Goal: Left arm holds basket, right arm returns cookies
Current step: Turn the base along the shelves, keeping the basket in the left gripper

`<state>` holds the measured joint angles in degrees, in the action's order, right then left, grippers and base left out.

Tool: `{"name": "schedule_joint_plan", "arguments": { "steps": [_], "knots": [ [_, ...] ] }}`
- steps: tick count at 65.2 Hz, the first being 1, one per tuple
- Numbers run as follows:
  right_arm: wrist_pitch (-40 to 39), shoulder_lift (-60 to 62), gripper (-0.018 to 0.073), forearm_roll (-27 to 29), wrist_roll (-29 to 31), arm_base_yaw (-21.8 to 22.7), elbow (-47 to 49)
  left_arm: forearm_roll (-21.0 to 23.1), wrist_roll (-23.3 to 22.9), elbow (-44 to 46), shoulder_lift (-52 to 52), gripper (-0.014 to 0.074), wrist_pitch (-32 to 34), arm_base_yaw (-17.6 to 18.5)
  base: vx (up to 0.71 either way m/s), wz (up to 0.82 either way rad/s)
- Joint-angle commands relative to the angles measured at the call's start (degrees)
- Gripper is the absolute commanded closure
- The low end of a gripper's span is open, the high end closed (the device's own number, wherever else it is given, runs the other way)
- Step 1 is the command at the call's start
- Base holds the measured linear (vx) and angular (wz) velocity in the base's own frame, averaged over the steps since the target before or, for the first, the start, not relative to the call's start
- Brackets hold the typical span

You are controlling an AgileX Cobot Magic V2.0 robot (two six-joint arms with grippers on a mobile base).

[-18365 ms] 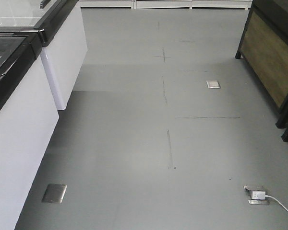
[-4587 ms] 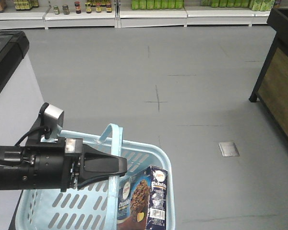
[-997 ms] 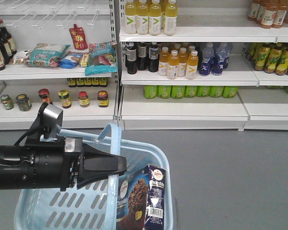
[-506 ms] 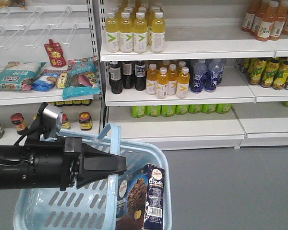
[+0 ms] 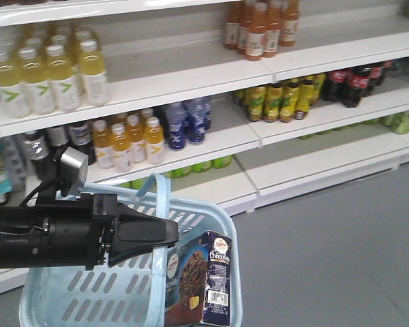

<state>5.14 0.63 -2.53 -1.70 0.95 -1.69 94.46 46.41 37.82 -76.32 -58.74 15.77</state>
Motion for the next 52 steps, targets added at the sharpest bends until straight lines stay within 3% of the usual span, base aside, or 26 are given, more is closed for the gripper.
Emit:
{"name": "schedule_joint_plan", "arguments": {
  "steps": [1,52],
  "knots": [
    [-4.1,0.5,0.0565,-0.4,0.0,0.2,-0.9,7.5,0.3,1.9,1.9,0.0599,-4.0,0.2,0.24,-0.88],
    [-4.1,0.5,0.0565,-0.4,0.0,0.2,-0.9,7.5,0.3,1.9,1.9,0.0599,-3.7,0.2,0.21,-0.80]
  ]
}}
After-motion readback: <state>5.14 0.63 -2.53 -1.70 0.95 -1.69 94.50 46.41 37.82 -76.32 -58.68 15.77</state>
